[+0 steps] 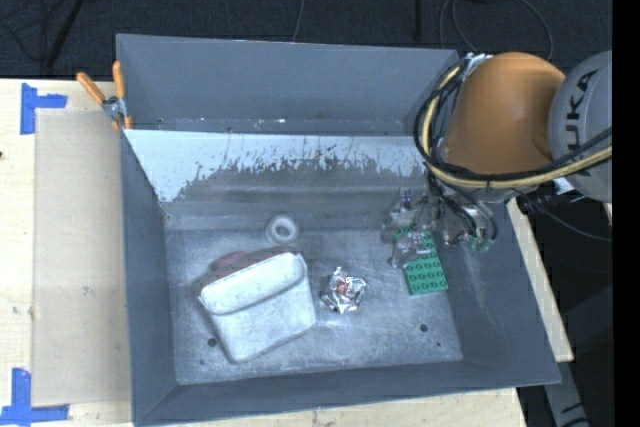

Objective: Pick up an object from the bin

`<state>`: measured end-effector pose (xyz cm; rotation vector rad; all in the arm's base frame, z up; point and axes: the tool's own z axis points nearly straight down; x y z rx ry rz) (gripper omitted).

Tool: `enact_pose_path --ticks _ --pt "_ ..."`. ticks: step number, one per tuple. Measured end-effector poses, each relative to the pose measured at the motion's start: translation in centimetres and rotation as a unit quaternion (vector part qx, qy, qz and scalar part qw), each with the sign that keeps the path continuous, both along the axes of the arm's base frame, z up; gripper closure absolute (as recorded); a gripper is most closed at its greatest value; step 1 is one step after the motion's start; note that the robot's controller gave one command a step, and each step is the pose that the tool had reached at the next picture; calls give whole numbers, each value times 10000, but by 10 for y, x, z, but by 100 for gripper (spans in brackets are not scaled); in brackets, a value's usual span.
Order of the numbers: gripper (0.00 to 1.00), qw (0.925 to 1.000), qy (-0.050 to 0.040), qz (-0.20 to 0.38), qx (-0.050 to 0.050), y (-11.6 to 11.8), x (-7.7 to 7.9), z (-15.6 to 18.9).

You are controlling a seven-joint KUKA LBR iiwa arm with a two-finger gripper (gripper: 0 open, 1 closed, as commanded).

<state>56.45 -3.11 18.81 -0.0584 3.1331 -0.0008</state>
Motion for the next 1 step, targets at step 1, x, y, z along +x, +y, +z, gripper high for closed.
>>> enact_pose_path --ticks 1 --pt "0 10000 39 2 3 0 -2 -5"
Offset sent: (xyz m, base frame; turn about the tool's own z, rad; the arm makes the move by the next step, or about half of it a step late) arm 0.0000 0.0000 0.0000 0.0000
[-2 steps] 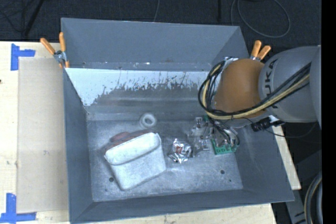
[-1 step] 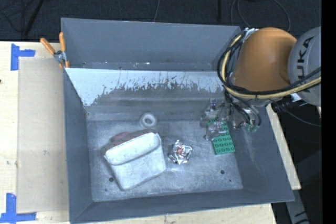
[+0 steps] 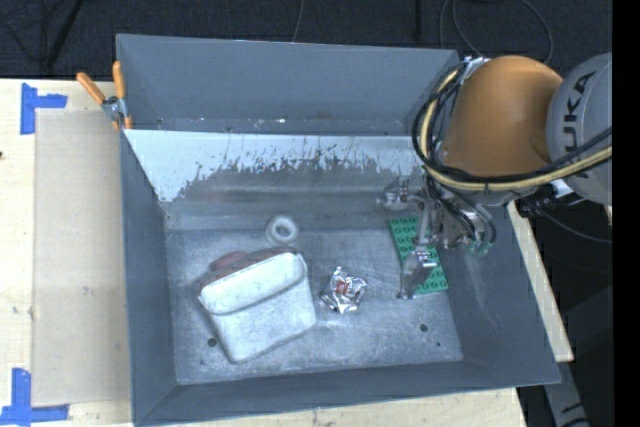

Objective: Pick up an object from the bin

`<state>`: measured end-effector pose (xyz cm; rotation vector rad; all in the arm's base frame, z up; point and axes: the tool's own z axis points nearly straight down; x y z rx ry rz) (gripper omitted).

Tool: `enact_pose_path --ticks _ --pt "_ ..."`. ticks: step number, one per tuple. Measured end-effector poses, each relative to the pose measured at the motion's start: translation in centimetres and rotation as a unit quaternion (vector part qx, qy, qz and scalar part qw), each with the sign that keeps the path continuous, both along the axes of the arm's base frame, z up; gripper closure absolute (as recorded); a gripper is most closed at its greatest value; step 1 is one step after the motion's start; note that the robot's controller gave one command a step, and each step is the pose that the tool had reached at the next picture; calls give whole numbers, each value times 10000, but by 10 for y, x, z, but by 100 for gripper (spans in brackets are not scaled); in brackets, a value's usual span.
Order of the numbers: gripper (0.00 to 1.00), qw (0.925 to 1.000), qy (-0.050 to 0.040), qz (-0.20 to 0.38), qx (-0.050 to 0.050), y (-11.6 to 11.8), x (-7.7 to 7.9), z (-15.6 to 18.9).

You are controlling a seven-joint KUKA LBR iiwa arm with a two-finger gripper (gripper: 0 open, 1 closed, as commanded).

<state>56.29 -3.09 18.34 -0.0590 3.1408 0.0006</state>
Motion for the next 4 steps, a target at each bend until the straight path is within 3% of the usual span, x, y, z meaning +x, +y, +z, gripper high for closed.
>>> enact_pose_path --ticks 1,2,3,4 --pt "0 10000 38 -5 8 27 8 -107" --pt "100 10000 4 -5 1 26 10 -103" --pt "0 10000 4 -3 1 26 10 -103" --pt "0 9995 -40 311 1 74 14 -110"
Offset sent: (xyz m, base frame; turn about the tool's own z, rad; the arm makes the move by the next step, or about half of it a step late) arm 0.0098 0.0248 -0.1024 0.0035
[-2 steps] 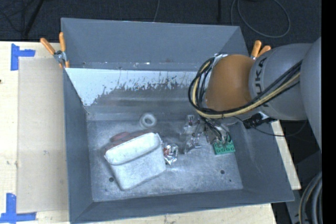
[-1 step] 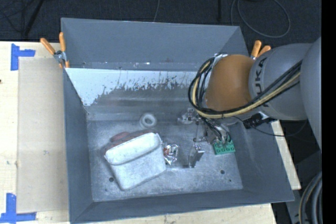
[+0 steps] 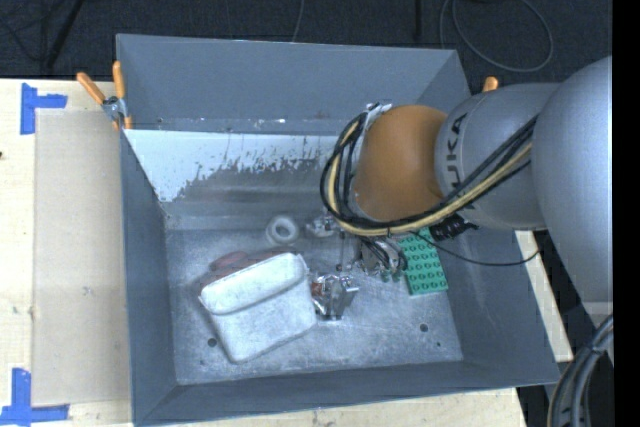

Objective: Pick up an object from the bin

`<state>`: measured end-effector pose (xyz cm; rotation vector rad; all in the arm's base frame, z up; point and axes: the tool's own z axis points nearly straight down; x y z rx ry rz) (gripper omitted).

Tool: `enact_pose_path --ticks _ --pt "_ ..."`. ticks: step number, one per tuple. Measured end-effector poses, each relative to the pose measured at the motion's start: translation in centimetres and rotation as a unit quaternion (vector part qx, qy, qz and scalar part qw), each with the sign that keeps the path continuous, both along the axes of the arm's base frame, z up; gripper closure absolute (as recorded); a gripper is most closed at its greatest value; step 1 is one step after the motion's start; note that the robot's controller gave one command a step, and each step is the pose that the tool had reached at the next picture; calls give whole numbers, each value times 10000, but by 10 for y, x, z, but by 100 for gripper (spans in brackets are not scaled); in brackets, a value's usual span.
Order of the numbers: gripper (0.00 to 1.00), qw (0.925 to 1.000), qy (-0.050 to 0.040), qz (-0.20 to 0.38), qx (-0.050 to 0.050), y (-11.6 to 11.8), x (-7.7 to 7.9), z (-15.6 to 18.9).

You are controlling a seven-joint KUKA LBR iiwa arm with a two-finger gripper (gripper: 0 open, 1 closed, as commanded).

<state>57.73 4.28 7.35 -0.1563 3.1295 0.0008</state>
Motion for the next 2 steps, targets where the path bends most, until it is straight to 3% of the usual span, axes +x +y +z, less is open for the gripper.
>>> enact_pose_path --ticks 1,2 --pt "100 10000 -53 -10 8 0 3 4" --pt "100 9994 -12 352 -2 4 41 160"
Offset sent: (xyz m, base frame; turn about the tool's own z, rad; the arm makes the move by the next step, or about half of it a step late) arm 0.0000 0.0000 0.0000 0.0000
